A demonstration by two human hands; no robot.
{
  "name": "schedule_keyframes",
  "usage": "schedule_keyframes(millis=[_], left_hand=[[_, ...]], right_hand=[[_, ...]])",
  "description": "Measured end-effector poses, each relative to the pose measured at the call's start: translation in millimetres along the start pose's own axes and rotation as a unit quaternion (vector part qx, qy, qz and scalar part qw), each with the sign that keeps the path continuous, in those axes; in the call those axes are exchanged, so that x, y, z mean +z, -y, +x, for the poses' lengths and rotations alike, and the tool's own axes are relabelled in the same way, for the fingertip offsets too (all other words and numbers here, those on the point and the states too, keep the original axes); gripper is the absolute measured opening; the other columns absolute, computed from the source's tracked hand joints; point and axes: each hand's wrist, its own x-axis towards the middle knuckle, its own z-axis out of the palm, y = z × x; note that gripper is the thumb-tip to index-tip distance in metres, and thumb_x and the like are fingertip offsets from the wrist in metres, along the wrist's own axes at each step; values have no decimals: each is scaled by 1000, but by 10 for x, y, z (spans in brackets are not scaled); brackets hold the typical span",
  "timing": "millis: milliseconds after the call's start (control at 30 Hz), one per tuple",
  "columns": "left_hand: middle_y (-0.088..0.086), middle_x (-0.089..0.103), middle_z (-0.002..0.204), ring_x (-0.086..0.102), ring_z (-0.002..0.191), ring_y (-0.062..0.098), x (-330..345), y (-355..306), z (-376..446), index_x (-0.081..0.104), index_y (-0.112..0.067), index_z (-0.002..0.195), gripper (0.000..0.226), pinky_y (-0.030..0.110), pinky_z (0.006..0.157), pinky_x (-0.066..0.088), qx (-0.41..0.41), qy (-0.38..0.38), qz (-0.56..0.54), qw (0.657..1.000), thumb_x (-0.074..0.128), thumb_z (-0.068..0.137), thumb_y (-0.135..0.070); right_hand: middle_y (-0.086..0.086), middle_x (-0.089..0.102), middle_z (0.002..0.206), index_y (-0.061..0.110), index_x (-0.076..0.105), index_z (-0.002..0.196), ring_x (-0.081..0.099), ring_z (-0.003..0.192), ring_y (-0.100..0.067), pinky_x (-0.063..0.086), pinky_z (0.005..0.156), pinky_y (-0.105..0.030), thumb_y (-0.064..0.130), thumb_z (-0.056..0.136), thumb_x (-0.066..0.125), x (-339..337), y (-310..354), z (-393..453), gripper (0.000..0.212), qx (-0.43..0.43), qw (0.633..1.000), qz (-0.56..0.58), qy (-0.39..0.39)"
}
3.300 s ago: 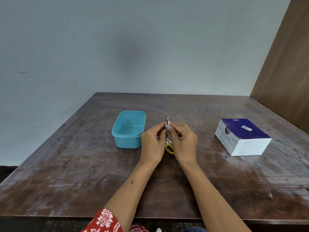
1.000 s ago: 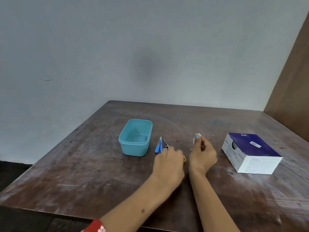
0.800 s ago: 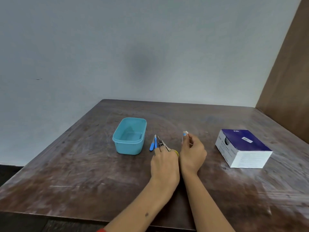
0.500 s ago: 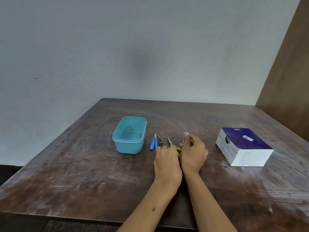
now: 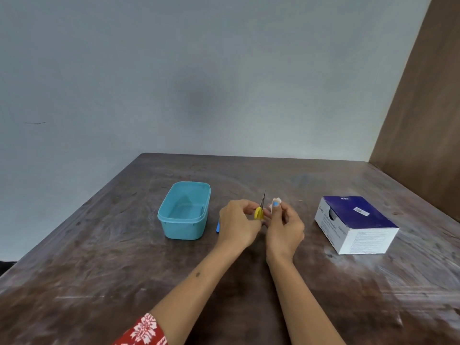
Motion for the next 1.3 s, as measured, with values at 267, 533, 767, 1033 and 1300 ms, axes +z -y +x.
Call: schedule_keyframes(millis=[267, 533, 767, 1033, 1300], left_hand=[[-9, 71, 88, 64, 80, -8, -4, 279, -77, 70, -15, 102, 24, 6, 70, 48, 43, -84, -144, 985, 68, 80, -5], [-9, 70, 86, 63, 83, -8, 12, 279, -102, 69, -15, 101, 24, 1, 65, 43, 59, -104, -162, 980, 68, 81, -4], [-18, 65, 85, 61, 82, -12, 15, 334, -74, 68, -15, 104, 25, 9, 74, 51, 51, -99, -163, 980, 66, 82, -3], [-3, 72, 92, 68, 88, 8, 23, 401, -33, 66, -21, 100, 26, 33, 81, 58, 1, -69, -229, 971, 66, 82, -2], [-2, 71, 89, 70, 80, 10, -38, 329, -65, 64, -19, 97, 25, 20, 64, 57, -42, -2, -329, 943, 62, 84, 1]], right_hand=[[-2, 69, 69, 7, 67, 85, 66, 64, -13, 57, 61, -25, 6, 91, 57, 82, 26, 123, 12, 149, 966, 172, 119], [-8, 70, 68, -3, 64, 85, 67, 62, -16, 57, 59, -25, -3, 84, 58, 92, 128, 271, 7, 246, 917, 249, 191], [-5, 70, 60, -2, 62, 79, 68, 57, -12, 57, 56, -25, -4, 88, 52, 93, 141, 215, 14, 241, 916, 266, 180], [-6, 72, 66, -2, 65, 81, 69, 61, -14, 58, 58, -25, -4, 88, 51, 68, 91, 166, 16, 185, 933, 224, 211], [-12, 73, 84, 0, 70, 95, 67, 76, -22, 54, 75, -39, 0, 79, 67, 59, 16, 131, 16, 109, 963, 95, 229]])
